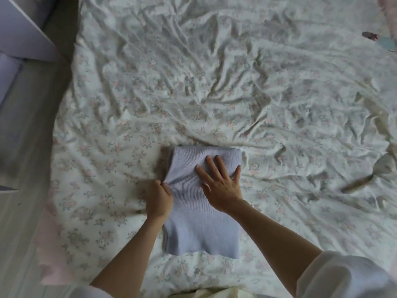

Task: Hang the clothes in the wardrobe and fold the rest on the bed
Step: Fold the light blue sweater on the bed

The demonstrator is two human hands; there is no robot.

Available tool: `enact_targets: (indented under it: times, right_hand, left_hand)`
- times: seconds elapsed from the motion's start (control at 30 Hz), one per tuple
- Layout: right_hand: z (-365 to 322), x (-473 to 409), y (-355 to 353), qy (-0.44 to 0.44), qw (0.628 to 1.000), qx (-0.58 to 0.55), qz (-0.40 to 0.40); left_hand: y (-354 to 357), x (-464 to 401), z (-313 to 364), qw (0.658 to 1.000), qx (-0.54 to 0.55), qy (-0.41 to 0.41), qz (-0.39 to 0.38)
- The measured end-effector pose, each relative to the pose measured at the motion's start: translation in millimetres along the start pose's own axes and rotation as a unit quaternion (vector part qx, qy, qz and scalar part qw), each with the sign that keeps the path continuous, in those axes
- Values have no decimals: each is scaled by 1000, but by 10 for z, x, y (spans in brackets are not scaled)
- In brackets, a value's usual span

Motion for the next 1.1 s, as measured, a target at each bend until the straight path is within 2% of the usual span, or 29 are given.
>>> enact_targets:
  times: [0.13, 0.2, 0.23, 0.3, 0.37, 0.4, 0.43, 0.5, 0.6, 0.67, 0.73, 0.77, 0.8, 0.87, 0.93, 0.97, 1.1]
  right_hand:
    - [-7, 17, 38, -5, 1000, 11, -8]
    - [-46, 83, 37, -2, 1000, 2, 8]
    - [-75, 132, 59, -6, 1000, -3, 11]
    - [-143, 255, 164, -27, 1000, -8, 5]
    - [-215, 397, 295, -55, 998, -20, -19]
    - [-247, 477, 347, -71, 997, -26, -33]
    - [-275, 579, 403, -86, 995, -28, -35]
    - [-301, 759, 490, -111, 993, -32, -18]
    - [-297, 927, 517, -122, 976, -176, -24]
    - [-138, 963, 389, -47, 956, -279, 72]
    - [126, 976, 333, 85, 932, -321, 145]
    - [244, 964, 344, 146, 920, -334, 146]
    - [347, 949, 374, 199, 905, -352, 133]
    - [459, 891, 470, 264, 862, -427, 64]
    - [428, 820, 558, 271, 819, -506, -15]
    - [391, 795, 594, 268, 810, -520, -40]
    - [306, 736, 652, 301, 774, -554, -47]
  left_hand:
    - [67, -24, 111, 999, -46, -6, -18]
    - [8, 12, 261, 994, -74, 69, 43]
    - [-24, 52, 390, 980, -106, 147, 78]
    - [39, 158, 694, 919, -183, 335, 93]
    - [259, 216, 872, 839, -258, 478, 23]
    - [372, 192, 887, 808, -300, 507, -29]
    - [461, 135, 841, 789, -348, 501, -74]
    - [510, -103, 639, 787, -426, 425, -134]
    - [316, -506, 372, 844, -437, 268, -155]
    - [196, -571, 314, 879, -387, 215, -178]
    - [142, -462, 374, 904, -323, 242, -142]
    - [135, -379, 392, 924, -273, 242, -110]
    - [132, -303, 376, 954, -204, 209, -75]
    - [169, -190, 232, 994, -55, 94, -31]
    - [234, -140, 80, 999, 39, 4, -37]
    - [253, -147, 32, 996, 65, -17, -52]
    - [291, -299, -58, 974, 145, -100, -141]
Point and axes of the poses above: each hand's wrist, its own x-axis away from the middle knuckle, its own y-axis out of the palm, z = x × y, the point moved 5 cm from there along -x, towards the middle knuckle, and after that the axes turned 8 degrees about x, right-handed, at the moved point
